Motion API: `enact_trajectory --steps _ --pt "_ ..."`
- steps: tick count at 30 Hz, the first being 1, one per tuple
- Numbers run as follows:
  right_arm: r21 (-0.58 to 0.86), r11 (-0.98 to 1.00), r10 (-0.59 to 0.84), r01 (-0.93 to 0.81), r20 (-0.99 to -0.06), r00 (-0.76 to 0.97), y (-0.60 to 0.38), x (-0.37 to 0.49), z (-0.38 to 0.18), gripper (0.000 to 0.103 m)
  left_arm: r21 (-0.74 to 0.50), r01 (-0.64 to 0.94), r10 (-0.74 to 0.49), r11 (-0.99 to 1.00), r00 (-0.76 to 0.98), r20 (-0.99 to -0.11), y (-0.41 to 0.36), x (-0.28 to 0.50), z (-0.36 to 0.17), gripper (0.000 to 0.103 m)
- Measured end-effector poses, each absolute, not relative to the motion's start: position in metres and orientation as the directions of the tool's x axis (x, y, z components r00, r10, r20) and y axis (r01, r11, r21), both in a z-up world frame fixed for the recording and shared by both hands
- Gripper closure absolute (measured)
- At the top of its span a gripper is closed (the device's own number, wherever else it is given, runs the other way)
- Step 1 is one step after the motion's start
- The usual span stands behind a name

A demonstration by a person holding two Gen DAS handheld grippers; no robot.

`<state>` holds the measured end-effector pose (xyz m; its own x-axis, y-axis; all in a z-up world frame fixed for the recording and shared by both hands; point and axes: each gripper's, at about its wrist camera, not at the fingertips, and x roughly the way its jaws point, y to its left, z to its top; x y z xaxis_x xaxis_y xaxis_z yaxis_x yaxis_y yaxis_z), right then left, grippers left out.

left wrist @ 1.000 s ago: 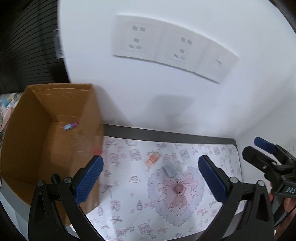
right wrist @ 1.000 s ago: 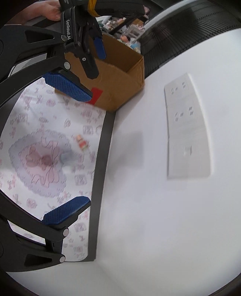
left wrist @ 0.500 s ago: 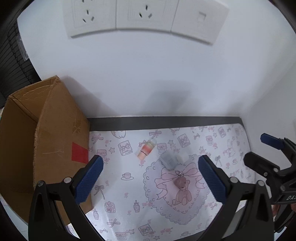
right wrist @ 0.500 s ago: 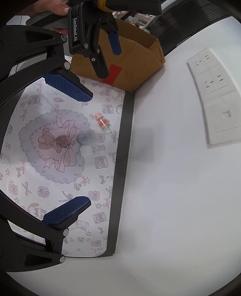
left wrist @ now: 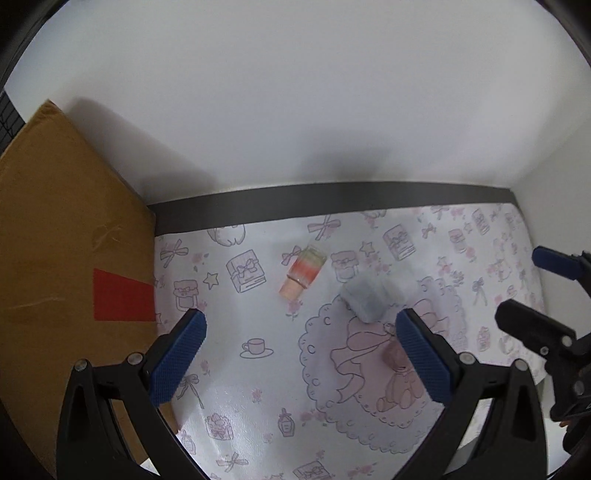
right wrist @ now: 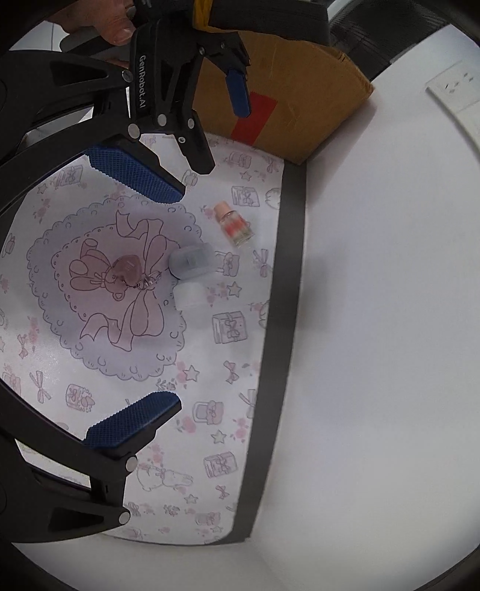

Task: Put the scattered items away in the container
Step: 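Move both grippers back over the remaining items on the mat, then grasp the white cylindrical cup with the right gripper while the left gripper grasps the orange glass jar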

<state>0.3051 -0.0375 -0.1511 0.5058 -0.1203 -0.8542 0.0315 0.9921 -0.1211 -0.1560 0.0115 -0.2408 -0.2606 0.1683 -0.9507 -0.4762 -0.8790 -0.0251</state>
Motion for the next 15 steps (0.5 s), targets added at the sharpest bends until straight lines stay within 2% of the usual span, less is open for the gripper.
enact_trajectory --steps 9,15 --pt "-0.083 0.995 -0.100 0.059 -0.894 0.437 -0.057 0.322 -0.198 0.000 -0.003 -0.494 0.115 -0.870 -0.195 -0.974 0.015 -0.174 -0.299 0.001" --pt "-0.066 0.996 -0.084 0.058 -0.917 0.390 -0.066 0.336 -0.224 0.005 0.003 -0.501 0.096 -0.865 -0.172 -0.980 0.015 -0.190 -0.322 0.001"
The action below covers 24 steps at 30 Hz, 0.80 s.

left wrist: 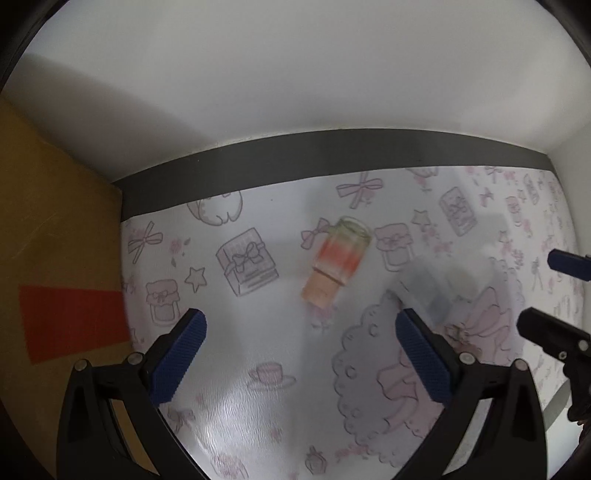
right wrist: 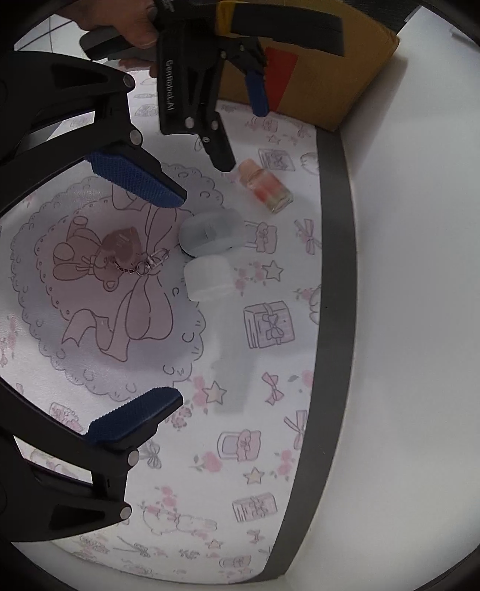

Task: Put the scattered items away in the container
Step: 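Grasp the white cylindrical cup with the right gripper while the left gripper grasps the orange glass jar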

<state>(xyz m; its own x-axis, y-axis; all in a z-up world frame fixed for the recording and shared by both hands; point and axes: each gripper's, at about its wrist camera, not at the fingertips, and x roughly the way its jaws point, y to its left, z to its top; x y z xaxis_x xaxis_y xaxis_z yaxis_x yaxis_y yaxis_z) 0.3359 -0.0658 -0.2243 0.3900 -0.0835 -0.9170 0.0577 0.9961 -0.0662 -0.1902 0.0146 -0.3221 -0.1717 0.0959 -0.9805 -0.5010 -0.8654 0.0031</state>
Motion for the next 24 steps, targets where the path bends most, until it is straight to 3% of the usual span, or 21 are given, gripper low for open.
enact_trajectory --steps 4,6,11,13,15,18,20,23,24 --pt "-0.060 0.997 -0.073 0.047 -0.925 0.374 -0.066 0.345 -0.234 0.010 0.001 -0.502 0.091 -0.865 -0.160 -0.983 0.017 -0.200 -0.332 0.001" --pt "-0.064 0.997 -0.072 0.034 -0.931 0.357 -0.066 0.351 -0.240 0.020 0.003 -0.507 0.092 -0.862 -0.162 -0.982 0.019 -0.202 -0.334 0.001" --pt "-0.066 0.998 -0.070 0.025 -0.938 0.338 -0.065 0.359 -0.246 0.030 0.007 -0.528 0.093 -0.849 -0.162 -0.982 0.027 -0.206 -0.341 0.001" --pt "-0.066 0.998 -0.068 0.018 -0.942 0.328 -0.064 0.361 -0.249 0.033 0.004 -0.534 0.096 -0.846 -0.158 -0.983 0.029 -0.206 -0.342 0.010" --pt "-0.069 0.998 -0.066 0.003 -0.947 0.315 -0.061 0.364 -0.254 0.043 0.006 -0.537 0.091 -0.844 -0.153 -0.984 0.031 -0.206 -0.345 0.016" --pt "-0.070 0.997 -0.063 -0.015 -0.954 0.292 -0.058 0.366 -0.260 0.058 0.025 -0.534 0.067 -0.845 -0.152 -0.986 0.032 -0.205 -0.349 0.038" --pt "-0.064 0.998 -0.056 -0.018 -0.958 0.283 -0.057 0.367 -0.262 0.062 0.029 -0.539 0.068 -0.842 -0.160 -0.985 0.033 -0.203 -0.348 0.041" --pt "-0.047 0.999 -0.039 -0.022 -0.959 0.280 -0.056 0.367 -0.263 0.078 -0.006 -0.538 0.102 -0.843 -0.149 -0.984 0.033 -0.201 -0.346 0.042" --pt "-0.037 0.999 -0.029 -0.024 -0.961 0.276 -0.056 0.368 -0.264 0.078 -0.023 -0.535 0.116 -0.844 -0.142 -0.983 0.032 -0.201 -0.345 0.043"
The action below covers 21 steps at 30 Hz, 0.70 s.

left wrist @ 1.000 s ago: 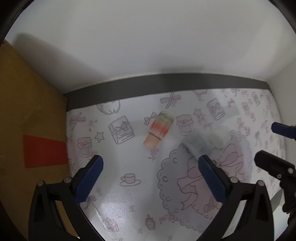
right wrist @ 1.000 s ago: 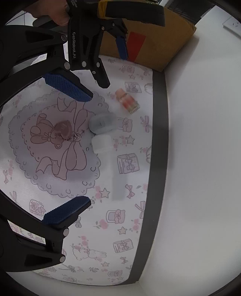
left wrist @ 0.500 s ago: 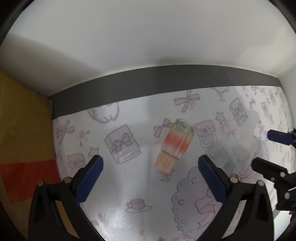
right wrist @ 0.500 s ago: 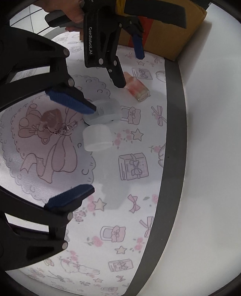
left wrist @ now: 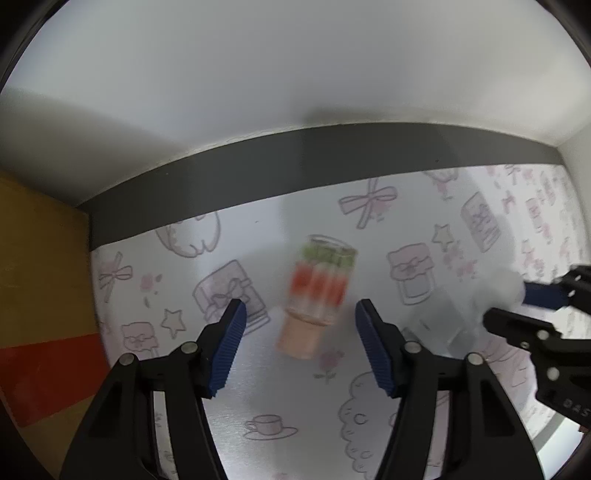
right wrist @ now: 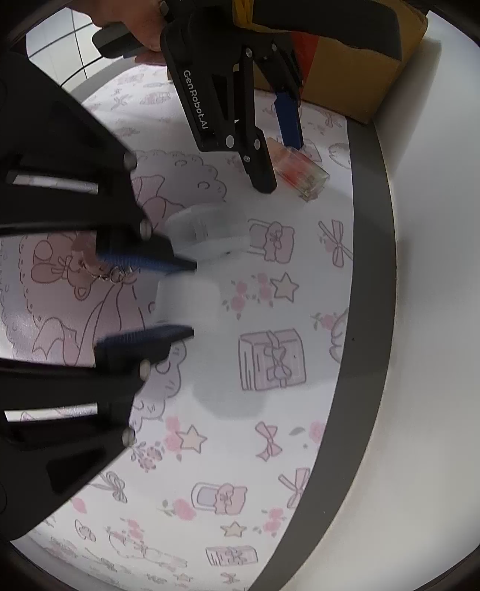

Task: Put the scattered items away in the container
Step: 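Grasp the white cylindrical cup with the right gripper while the left gripper grasps the orange glass jar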

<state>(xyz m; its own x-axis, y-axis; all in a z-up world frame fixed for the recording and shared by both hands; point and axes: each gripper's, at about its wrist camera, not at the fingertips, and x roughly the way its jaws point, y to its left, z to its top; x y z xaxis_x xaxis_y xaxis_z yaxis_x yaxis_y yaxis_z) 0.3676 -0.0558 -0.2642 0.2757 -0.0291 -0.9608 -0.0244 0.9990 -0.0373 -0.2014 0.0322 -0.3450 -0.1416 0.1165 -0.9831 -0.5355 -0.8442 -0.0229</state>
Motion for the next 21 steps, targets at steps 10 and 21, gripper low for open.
enact_trajectory --steps 10,21 --pt "0.016 0.998 0.032 -0.059 -0.961 0.274 -0.062 0.362 -0.256 0.078 -0.155 -0.504 0.218 -0.849 -0.068 -0.974 0.024 -0.201 -0.338 0.075" --pt "0.021 0.998 0.042 -0.066 -0.942 0.333 -0.067 0.340 -0.223 0.078 -0.159 -0.525 0.244 -0.836 -0.097 -0.965 0.016 -0.191 -0.301 0.075"
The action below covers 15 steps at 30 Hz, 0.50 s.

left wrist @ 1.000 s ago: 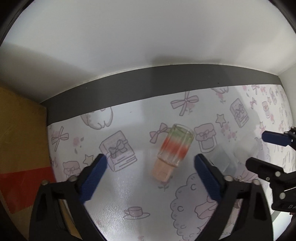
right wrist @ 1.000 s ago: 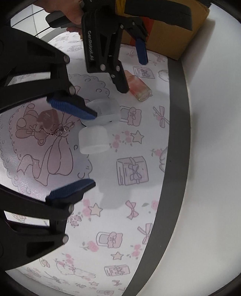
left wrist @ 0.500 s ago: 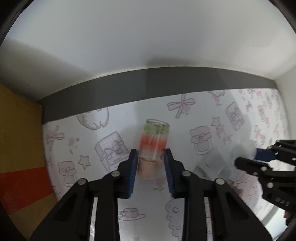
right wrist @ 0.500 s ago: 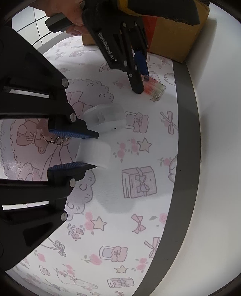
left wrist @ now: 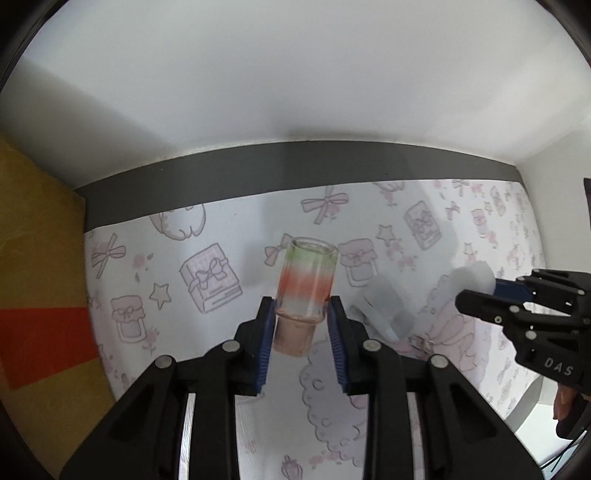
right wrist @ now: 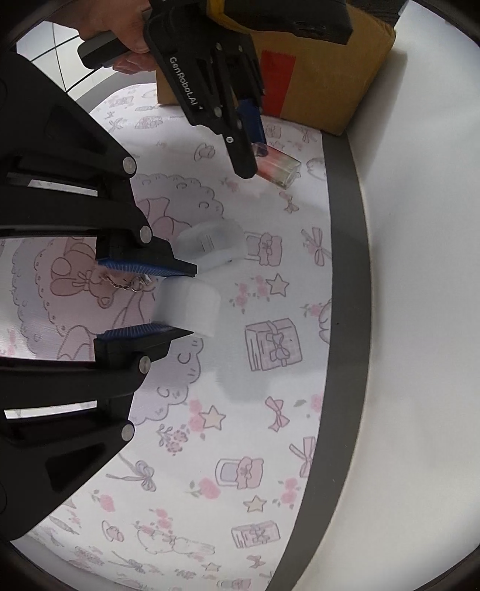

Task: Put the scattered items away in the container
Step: 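Grasp the white cylindrical cup with the right gripper while the left gripper grasps the orange glass jar, then lift and carry the glass jar and white cup over the box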

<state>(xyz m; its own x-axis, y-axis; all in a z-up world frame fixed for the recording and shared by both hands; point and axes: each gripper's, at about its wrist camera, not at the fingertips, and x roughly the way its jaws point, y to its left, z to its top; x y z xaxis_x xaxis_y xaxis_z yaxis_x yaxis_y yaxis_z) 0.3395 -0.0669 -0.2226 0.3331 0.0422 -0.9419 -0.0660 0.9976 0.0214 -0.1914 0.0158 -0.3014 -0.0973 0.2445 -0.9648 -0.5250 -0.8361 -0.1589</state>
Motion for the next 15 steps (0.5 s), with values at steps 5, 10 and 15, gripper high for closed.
enact_trajectory --steps 5,10,15 --pt "0.015 0.997 0.043 -0.078 -0.928 0.371 -0.061 0.324 -0.202 0.078 -0.169 -0.528 0.267 -0.832 -0.115 -0.957 0.016 -0.180 -0.279 0.075" --pt "0.009 0.995 0.048 -0.095 -0.910 0.412 -0.050 0.305 -0.178 0.078 -0.169 -0.536 0.286 -0.827 -0.143 -0.947 0.010 -0.163 -0.253 0.075" --pt "-0.001 0.993 0.053 -0.119 -0.893 0.447 -0.037 0.288 -0.156 0.078 -0.172 -0.537 0.311 -0.826 -0.178 -0.934 0.002 -0.145 -0.225 0.075"
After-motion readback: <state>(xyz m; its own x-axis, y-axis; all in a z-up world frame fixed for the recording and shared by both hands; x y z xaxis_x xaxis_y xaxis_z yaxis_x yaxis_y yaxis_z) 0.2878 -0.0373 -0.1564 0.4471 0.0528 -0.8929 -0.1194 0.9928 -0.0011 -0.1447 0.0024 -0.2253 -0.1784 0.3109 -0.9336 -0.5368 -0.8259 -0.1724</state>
